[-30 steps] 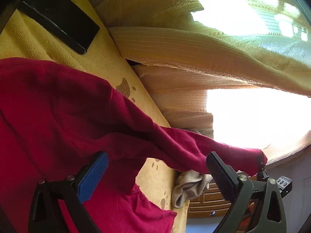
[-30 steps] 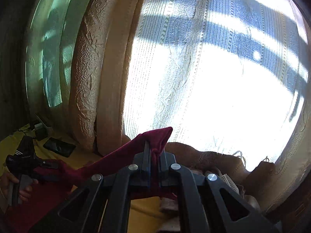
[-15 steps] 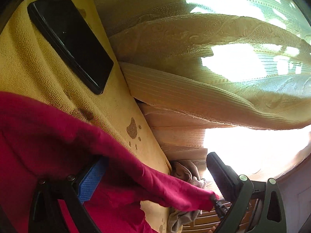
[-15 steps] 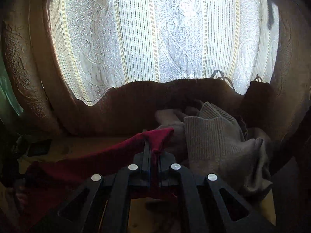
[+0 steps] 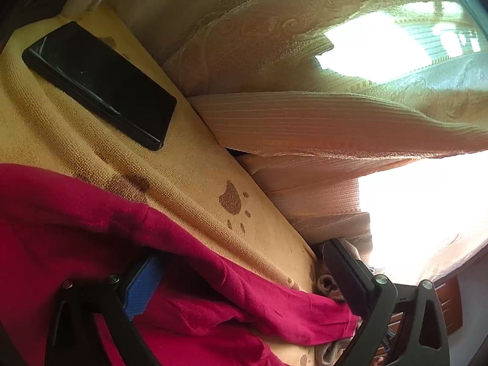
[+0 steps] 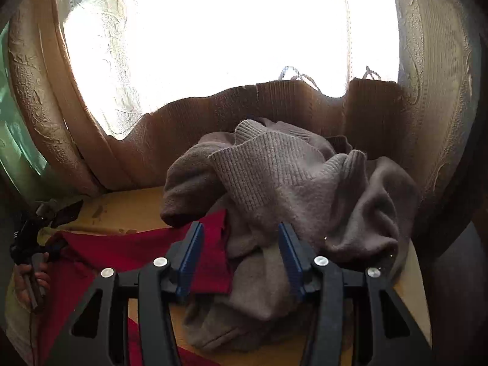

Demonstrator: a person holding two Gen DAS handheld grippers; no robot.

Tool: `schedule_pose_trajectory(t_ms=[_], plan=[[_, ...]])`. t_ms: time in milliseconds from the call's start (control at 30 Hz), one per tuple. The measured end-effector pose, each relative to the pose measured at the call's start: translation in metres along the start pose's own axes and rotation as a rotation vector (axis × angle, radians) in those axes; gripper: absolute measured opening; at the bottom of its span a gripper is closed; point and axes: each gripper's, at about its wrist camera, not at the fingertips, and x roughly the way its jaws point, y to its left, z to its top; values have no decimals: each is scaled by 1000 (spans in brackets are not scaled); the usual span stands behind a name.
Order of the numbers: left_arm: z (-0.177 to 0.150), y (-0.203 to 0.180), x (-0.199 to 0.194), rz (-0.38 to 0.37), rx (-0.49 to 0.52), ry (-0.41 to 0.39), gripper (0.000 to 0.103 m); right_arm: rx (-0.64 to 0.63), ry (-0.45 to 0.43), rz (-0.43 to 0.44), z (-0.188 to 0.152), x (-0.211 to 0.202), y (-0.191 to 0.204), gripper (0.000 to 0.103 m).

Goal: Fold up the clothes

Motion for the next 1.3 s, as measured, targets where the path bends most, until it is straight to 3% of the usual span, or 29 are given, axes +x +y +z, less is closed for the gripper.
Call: schedule_pose_trajectory(t_ms=[133, 167, 200, 300, 500, 667, 800, 967, 1133, 1267, 1300], plan=[[9, 10, -4, -26, -77, 13, 102, 15, 89, 101, 8, 23, 7, 40], [9, 11, -5, -31, -80, 16, 102, 24, 106, 113, 8, 29, 8, 30], [9, 10, -5, -31, -75, 16, 102, 27, 119, 116, 7, 36, 9, 21], [7, 6, -3, -20, -45, 13, 102, 11, 160, 89, 2, 54, 12, 14], [2, -4, 2, 47, 15, 13, 102, -6, 178, 109, -7, 53, 11, 7], [-1, -8, 6, 89, 47, 6, 102, -12, 183, 194, -16, 45, 7, 7], [-3, -10, 7, 105, 75, 8, 102, -11, 143, 235, -22, 41, 2, 10], [-4, -10, 8, 108, 86, 10, 102, -35, 157, 253, -24, 47, 4, 11], [-5, -12, 9, 119, 100, 9, 102, -44, 145, 278, -27, 44, 4, 23], [-7, -13, 10, 130, 116, 7, 102, -38, 129, 305, -32, 39, 0, 67], [-7, -13, 10, 132, 118, 6, 102, -41, 128, 309, -34, 37, -1, 69]])
